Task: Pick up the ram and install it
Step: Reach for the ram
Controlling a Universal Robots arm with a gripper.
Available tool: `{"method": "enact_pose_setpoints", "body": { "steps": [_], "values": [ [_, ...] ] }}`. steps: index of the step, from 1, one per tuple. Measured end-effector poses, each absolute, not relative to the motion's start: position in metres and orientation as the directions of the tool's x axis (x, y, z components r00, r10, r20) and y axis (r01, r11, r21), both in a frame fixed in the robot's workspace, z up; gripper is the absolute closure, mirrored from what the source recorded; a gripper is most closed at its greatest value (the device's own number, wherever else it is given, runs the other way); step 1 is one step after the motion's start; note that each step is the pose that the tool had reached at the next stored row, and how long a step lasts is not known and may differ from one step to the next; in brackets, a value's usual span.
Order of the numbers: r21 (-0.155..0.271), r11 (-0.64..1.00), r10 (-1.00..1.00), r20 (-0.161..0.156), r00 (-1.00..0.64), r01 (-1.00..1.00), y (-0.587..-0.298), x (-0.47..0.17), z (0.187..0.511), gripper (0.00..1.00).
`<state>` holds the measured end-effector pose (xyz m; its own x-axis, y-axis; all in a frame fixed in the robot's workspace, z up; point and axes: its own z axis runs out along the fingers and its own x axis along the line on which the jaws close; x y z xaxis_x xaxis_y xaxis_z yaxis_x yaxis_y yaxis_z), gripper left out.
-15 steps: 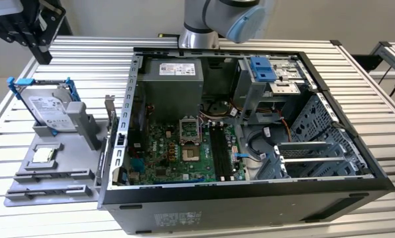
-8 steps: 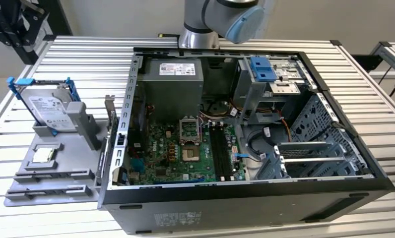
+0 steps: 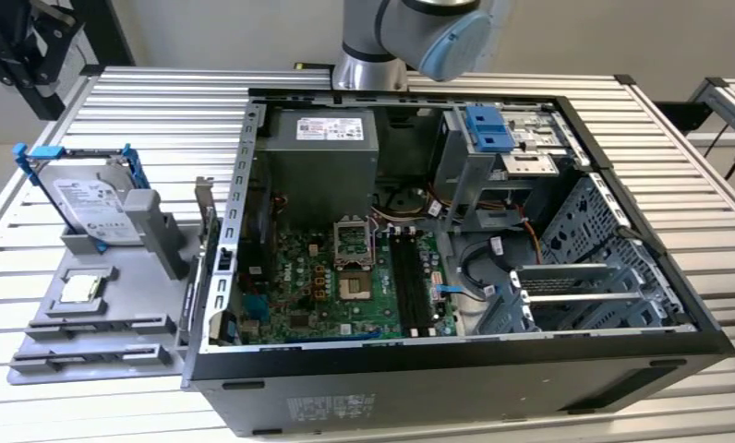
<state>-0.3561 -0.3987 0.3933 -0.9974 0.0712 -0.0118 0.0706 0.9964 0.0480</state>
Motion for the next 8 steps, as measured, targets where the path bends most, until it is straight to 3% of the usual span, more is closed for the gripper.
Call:
{"method": "enact_pose_setpoints", "body": {
  "steps": [8],
  "values": [
    [0.048,0.996,0.071,-0.012,-0.997,0.071,-0.3987,-0.3562,0.3934,1.00]
  ]
}}
